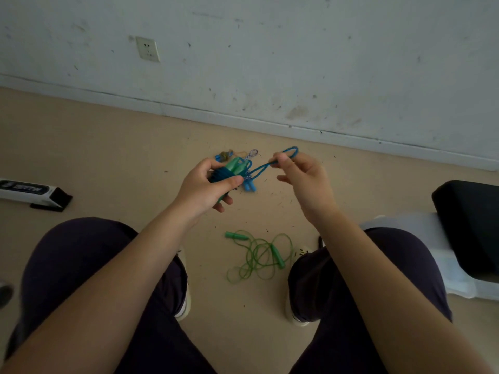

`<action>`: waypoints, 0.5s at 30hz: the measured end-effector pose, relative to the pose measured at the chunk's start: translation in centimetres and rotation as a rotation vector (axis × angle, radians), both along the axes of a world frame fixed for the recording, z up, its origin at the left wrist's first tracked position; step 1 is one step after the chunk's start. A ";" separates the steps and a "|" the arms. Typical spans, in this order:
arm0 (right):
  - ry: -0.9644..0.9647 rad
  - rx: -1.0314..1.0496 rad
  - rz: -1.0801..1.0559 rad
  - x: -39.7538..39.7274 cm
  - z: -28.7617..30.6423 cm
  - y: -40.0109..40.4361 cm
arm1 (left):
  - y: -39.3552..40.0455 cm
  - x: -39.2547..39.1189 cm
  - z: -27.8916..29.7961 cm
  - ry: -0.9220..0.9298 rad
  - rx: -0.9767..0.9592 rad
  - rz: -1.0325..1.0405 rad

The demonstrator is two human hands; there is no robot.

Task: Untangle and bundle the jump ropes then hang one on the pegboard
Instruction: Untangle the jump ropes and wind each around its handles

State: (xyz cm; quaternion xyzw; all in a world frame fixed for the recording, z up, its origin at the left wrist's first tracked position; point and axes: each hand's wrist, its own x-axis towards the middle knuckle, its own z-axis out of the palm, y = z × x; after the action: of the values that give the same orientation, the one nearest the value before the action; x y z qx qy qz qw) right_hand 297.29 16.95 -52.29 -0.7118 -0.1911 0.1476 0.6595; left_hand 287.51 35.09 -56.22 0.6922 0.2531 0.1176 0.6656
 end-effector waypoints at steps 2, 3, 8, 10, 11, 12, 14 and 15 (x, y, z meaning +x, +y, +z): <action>0.074 0.077 -0.090 0.6 0.0 -0.2 | 0.2 0.1 -0.1 -0.003 -0.004 0.023; 0.116 0.126 -0.120 0.7 0.1 -0.3 | 0.2 0.1 -0.1 -0.006 -0.009 0.029; 0.237 0.277 -0.092 0.5 0.4 -0.4 | -0.1 0.1 0.1 -0.010 -0.026 0.012; 0.253 0.305 -0.040 0.3 0.5 -0.3 | -0.1 0.1 0.1 -0.010 -0.033 0.014; 0.256 0.318 -0.013 0.2 0.7 -0.3 | -0.1 0.1 0.2 -0.009 -0.036 0.011; 0.254 0.325 0.011 0.1 0.8 -0.3 | -0.1 0.1 0.2 -0.008 -0.040 0.004; 0.234 0.309 0.038 -0.1 1.1 -0.4 | -0.2 0.0 0.4 -0.008 -0.051 -0.022; 0.231 0.300 0.044 -0.1 1.2 -0.4 | -0.3 -0.1 0.6 -0.009 -0.056 -0.035</action>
State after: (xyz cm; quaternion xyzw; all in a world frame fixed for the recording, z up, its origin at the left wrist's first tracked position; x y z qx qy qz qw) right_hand 297.15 16.54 -51.10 -0.5797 -0.1496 0.2124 0.7723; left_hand 287.44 34.76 -55.67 0.6771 0.2409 0.1020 0.6878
